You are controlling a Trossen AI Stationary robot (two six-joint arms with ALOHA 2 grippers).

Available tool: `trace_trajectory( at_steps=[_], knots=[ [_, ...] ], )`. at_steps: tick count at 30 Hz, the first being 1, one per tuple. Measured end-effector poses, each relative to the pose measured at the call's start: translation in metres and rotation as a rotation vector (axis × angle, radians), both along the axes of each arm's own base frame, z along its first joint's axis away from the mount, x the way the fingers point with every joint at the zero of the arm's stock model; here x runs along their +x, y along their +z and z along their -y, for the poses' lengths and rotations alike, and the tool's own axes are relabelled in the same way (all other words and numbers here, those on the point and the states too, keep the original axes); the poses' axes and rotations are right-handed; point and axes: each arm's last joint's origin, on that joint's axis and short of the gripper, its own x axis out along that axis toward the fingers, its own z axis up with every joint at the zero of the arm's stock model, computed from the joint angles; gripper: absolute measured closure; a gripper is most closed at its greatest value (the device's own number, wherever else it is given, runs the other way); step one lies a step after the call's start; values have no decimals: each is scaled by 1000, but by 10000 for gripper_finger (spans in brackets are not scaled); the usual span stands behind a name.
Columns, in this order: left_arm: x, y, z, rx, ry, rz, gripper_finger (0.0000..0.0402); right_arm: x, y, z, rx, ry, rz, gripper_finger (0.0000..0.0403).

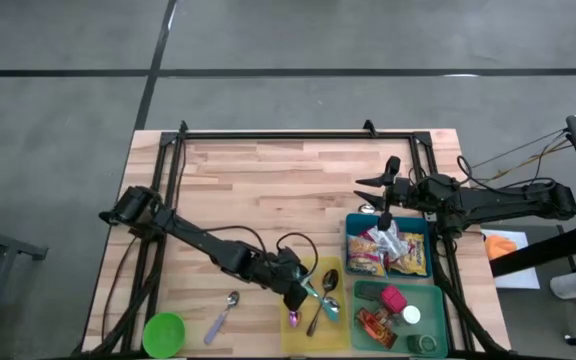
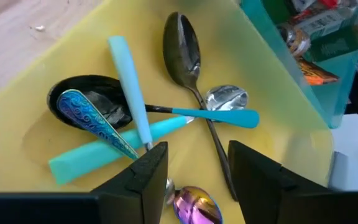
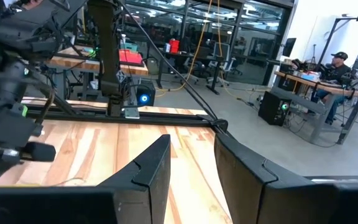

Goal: Pick & Place Food Item
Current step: Put the purple spoon into the yellow bin

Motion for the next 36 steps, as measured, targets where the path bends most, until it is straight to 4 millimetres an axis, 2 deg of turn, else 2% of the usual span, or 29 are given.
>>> trace_trajectory(
  at_steps=[3,5,10,14,18,22,29,36],
  knots=[
    [-8,15,-3,6,-1,-12,233,0,0,0,0,0,0,282],
    [-16,32,-4,17,0,-19,232,0,0,0,0,0,0,282],
    [-48,74,-1,85,97,-13,232,0,0,0,0,0,0,282],
    [-78,81,8,79,214,-96,232,0,0,0,0,0,0,282],
    [-100,73,20,43,331,-213,232,0,0,0,0,0,0,282],
    [-114,60,36,-41,427,-246,232,0,0,0,0,0,0,282],
    [-138,34,60,-290,560,-343,232,0,0,0,0,0,0,282],
    [-156,9,63,-327,588,-425,232,0,0,0,0,0,0,282]
  ],
)
